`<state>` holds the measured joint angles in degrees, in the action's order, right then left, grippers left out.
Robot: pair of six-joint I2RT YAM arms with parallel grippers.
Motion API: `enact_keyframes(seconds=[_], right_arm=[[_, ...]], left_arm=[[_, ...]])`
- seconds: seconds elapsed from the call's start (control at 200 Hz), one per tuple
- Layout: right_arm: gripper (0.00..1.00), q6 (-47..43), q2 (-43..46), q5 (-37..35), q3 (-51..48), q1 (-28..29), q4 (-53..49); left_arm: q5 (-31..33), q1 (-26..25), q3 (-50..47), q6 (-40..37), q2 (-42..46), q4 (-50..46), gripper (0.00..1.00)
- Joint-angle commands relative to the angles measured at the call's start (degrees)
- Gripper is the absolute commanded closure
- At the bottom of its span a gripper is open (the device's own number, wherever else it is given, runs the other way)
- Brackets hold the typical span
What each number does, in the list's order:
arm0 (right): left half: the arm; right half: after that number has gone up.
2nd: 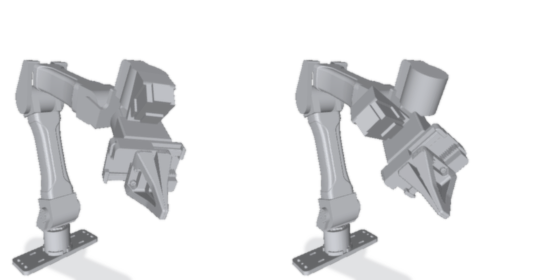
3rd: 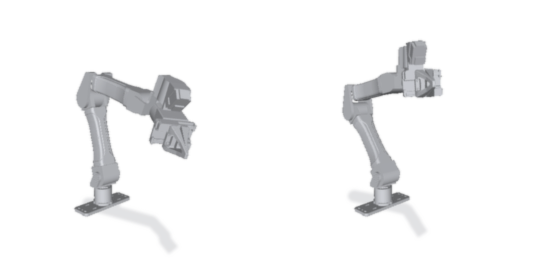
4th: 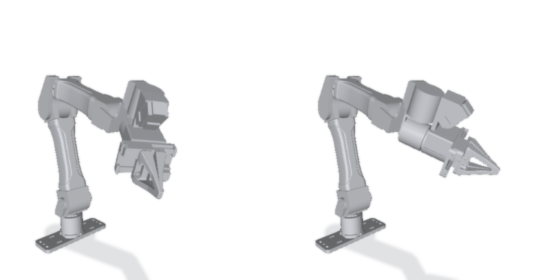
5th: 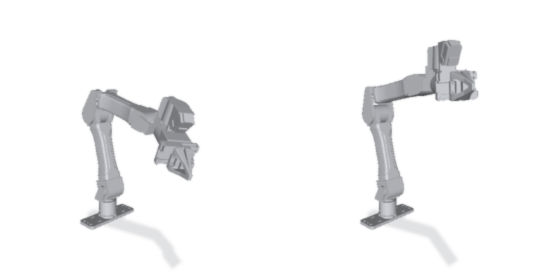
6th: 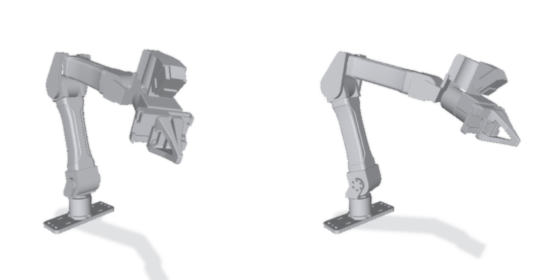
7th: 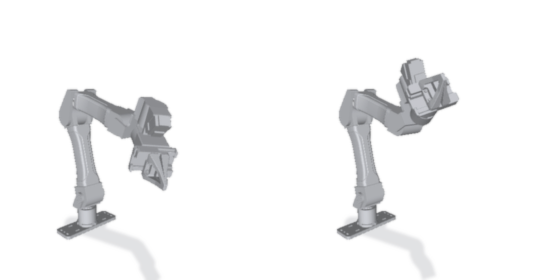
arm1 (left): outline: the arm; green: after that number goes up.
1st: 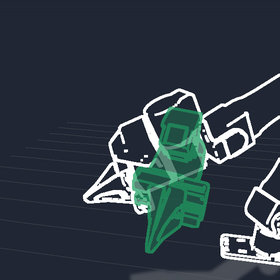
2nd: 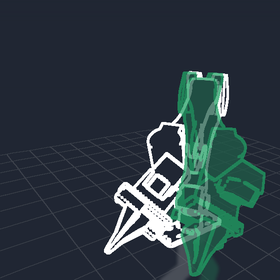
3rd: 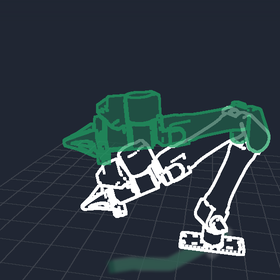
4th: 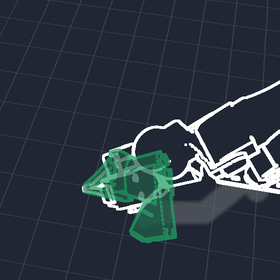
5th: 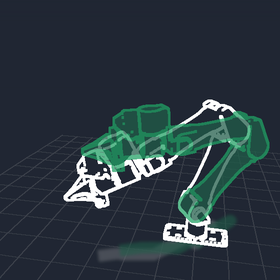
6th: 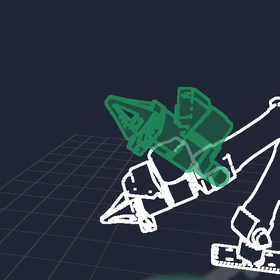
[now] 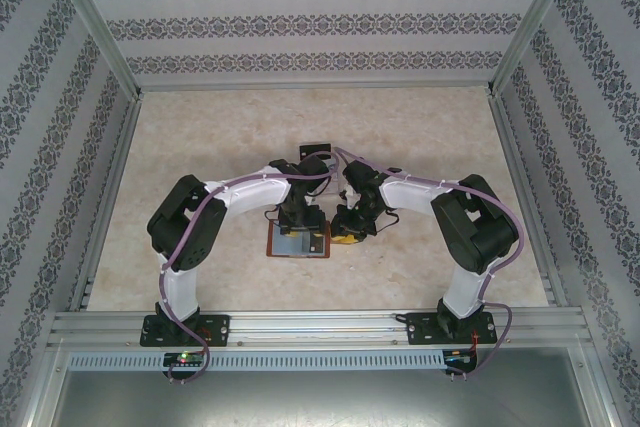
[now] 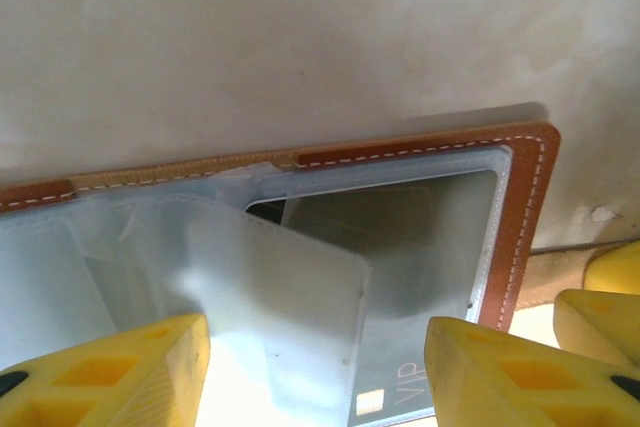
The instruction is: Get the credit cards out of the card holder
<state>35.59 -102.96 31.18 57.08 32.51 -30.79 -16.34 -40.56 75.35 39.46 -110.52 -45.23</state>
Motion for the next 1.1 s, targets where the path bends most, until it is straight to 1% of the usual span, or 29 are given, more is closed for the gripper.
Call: enact_keyframes(seconds=[0.0, 0.19, 0.285, 0.38, 0.51, 0.68, 0.799, 1.019, 1.094], right_arm=[[0.71, -0.8, -2.2, -1.5, -1.6, 0.3, -0.7], [0.71, -0.8, -2.3, -1.5, -1.5, 0.3, -0.7], [0.71, -0.7, -2.5, -1.4, -1.4, 0.3, -0.7], [0.71, -0.8, -2.5, -1.3, -1.4, 0.3, -0.8], [0.71, -1.0, -2.6, -1.4, -1.3, 0.3, -0.9], [0.71, -0.8, -2.5, -1.5, -1.3, 0.3, -0.8], [0.71, -0.8, -2.7, -1.5, -1.1, 0.3, -0.8], [0.71, -0.7, -2.6, -1.5, -1.1, 0.2, -0.8], [0.71, -0.7, -2.6, -1.6, -1.2, 0.3, -0.8]], left_arm=[[0.8, -0.8, 0.5, -0.3, -1.8, -2.6, 0.40], [1.6, -0.8, 0.6, -0.5, -2.0, -3.4, 0.45], [1.8, -0.8, 1.0, -0.6, -1.6, -3.9, 0.51], [2.6, -0.8, 1.5, -0.8, -0.8, -4.5, 0.59], [4.2, -0.7, 2.5, -1.1, 0.7, -6.1, 0.66], [6.7, -0.3, 3.4, -1.7, 3.2, -8.4, 0.68], [7.5, 0.0, 3.6, -1.9, 4.2, -9.4, 0.71], [9.2, 0.5, 3.5, -2.3, 5.8, -11.0, 0.73], [9.5, 0.6, 3.1, -2.5, 6.2, -11.3, 0.75]])
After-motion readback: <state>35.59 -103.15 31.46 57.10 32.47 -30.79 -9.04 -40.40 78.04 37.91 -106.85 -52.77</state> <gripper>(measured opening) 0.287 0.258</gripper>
